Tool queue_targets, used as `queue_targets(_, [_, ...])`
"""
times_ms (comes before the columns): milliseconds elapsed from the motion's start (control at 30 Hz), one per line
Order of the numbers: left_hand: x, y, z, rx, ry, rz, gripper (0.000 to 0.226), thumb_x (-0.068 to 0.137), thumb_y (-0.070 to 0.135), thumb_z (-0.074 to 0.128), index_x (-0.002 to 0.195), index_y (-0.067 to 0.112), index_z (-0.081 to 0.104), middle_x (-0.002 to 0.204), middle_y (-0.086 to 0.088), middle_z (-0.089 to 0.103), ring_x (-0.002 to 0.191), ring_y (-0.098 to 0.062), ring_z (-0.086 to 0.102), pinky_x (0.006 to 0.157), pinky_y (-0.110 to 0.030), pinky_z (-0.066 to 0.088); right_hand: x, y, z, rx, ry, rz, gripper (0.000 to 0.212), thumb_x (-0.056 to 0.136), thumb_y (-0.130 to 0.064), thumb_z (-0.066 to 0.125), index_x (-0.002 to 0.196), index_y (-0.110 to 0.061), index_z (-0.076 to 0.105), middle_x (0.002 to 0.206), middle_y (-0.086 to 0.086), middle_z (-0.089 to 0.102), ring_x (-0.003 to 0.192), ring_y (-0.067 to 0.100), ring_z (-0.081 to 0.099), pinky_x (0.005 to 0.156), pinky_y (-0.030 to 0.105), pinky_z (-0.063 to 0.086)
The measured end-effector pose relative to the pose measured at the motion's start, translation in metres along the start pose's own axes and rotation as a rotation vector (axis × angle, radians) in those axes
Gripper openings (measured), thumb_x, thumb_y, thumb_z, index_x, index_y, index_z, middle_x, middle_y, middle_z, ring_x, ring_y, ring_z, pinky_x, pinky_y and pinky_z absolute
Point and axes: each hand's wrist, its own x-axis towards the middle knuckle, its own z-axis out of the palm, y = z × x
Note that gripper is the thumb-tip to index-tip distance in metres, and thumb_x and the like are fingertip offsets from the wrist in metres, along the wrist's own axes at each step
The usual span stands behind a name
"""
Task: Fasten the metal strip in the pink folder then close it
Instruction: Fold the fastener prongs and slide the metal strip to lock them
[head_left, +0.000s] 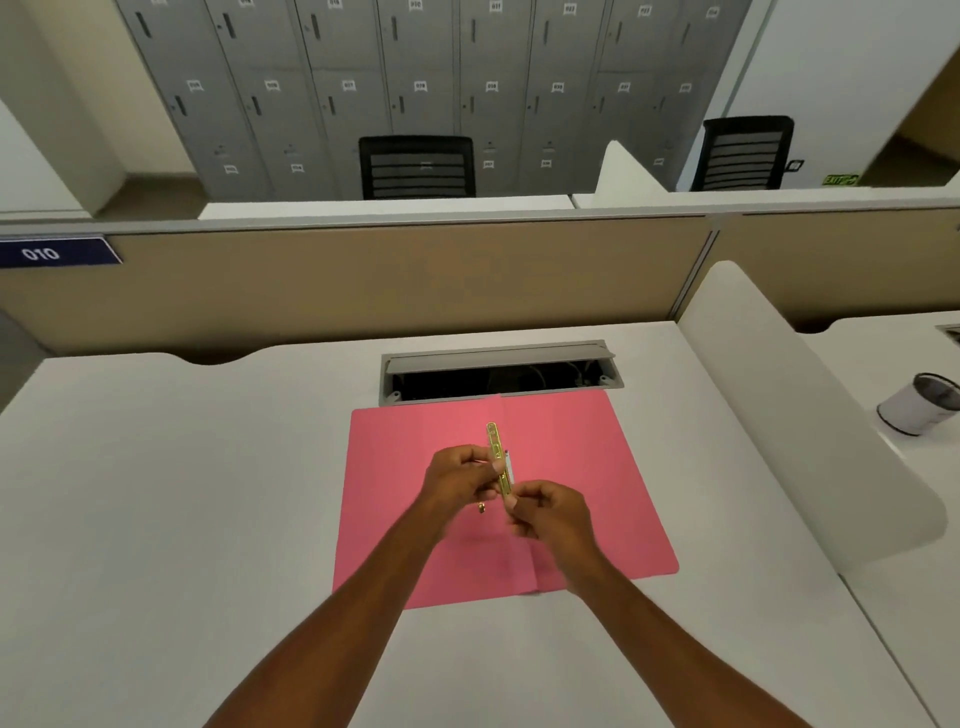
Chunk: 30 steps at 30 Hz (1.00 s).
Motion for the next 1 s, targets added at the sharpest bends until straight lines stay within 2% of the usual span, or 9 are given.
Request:
queue_targets(167, [-0.004,-0.009,-0.013,-0.024,0.056,0.017,0.024,0.099,0.021,0.077,0.114,0.002,0.077,0.09,-0.011,0.08,0.07,-0.015,0.074,0.07,-0.027,0.064,0.0,0.003,0.012,0.049,-0.016,0.014,0.008,0.091,-0.003,0.081,0.098,-0.004,0.082,0.08,0.011,0.082,0.069,0.021,0.074,0.071,0.033,0.068])
queue_targets(233, [-0.005,-0.016,-0.015,-0.045,0.11,-0.008,0.024,0.102,0.024,0.072,0.111,0.003,0.078,0.087,-0.01,0.078,0.069,-0.017,0.072,0.066,-0.026,0.064,-0.001,0.005,0.015,0.079,-0.003,0.015,0.009,0.092,-0.001,0.079,0.101,-0.002,0.082,0.082,0.012,0.081,0.071,0.023,0.073,0.073,0.034,0.068])
queue_targets(400, [-0.01,-0.036,-0.014,-0.016,0.088,-0.167,0.025,0.106,0.003,0.053,0.122,-0.001,0.071,0.092,-0.015,0.073,0.066,-0.019,0.067,0.057,-0.024,0.058,-0.002,0.011,0.021,0.119,0.104,0.04,0.008,0.092,0.005,0.077,0.098,0.0,0.079,0.079,0.014,0.078,0.062,0.02,0.07,0.061,0.025,0.065])
queue_targets(567, [-0.015,-0.047,-0.003,0.014,-0.061,-0.209,0.028,0.103,-0.001,0.056,0.121,0.011,0.074,0.112,-0.02,0.083,0.091,-0.029,0.076,0.069,-0.036,0.065,-0.001,0.018,0.019,0.049,0.208,0.051,0.006,0.092,0.001,0.078,0.095,-0.004,0.08,0.076,0.01,0.083,0.057,0.012,0.073,0.057,0.022,0.062])
queue_targets(733, [-0.011,-0.056,0.002,-0.001,-0.053,-0.179,0.023,0.104,0.003,0.062,0.119,0.013,0.077,0.109,-0.016,0.085,0.103,-0.037,0.083,0.088,-0.047,0.066,0.001,0.023,0.015,-0.015,0.264,0.047,0.005,0.092,-0.005,0.08,0.093,-0.009,0.082,0.08,0.01,0.083,0.056,0.009,0.069,0.055,0.021,0.06])
queue_targets(800, [-0.009,-0.057,0.003,-0.01,-0.027,-0.167,0.023,0.105,0.001,0.06,0.119,0.011,0.076,0.111,-0.02,0.083,0.096,-0.035,0.083,0.092,-0.05,0.065,0.002,0.024,0.014,-0.006,0.279,0.055,0.006,0.091,-0.005,0.082,0.093,-0.011,0.083,0.079,0.008,0.083,0.055,0.008,0.069,0.055,0.019,0.06])
queue_targets(867, [-0.008,-0.058,0.003,-0.018,-0.005,-0.151,0.024,0.105,0.0,0.059,0.119,0.009,0.076,0.112,-0.02,0.083,0.082,-0.025,0.079,0.081,-0.042,0.067,0.002,0.024,0.014,0.004,0.291,0.063,0.008,0.09,-0.006,0.083,0.093,-0.012,0.083,0.081,0.008,0.083,0.057,0.008,0.07,0.056,0.019,0.061])
queue_targets(933, [-0.008,-0.058,0.002,-0.022,-0.004,-0.138,0.024,0.105,-0.001,0.061,0.119,0.01,0.077,0.111,-0.017,0.084,0.08,-0.019,0.076,0.077,-0.035,0.066,0.003,0.025,0.015,0.016,0.29,0.067,0.009,0.09,-0.006,0.083,0.093,-0.014,0.083,0.082,0.007,0.084,0.062,0.012,0.072,0.059,0.022,0.064])
queue_targets(1000, [-0.009,-0.059,0.002,-0.021,-0.018,-0.13,0.025,0.105,-0.001,0.062,0.116,0.014,0.079,0.109,-0.013,0.085,0.08,-0.018,0.076,0.08,-0.037,0.067,0.005,0.024,0.017,0.015,0.283,0.065,0.01,0.09,-0.006,0.083,0.094,-0.014,0.083,0.083,0.006,0.084,0.067,0.015,0.074,0.066,0.028,0.067])
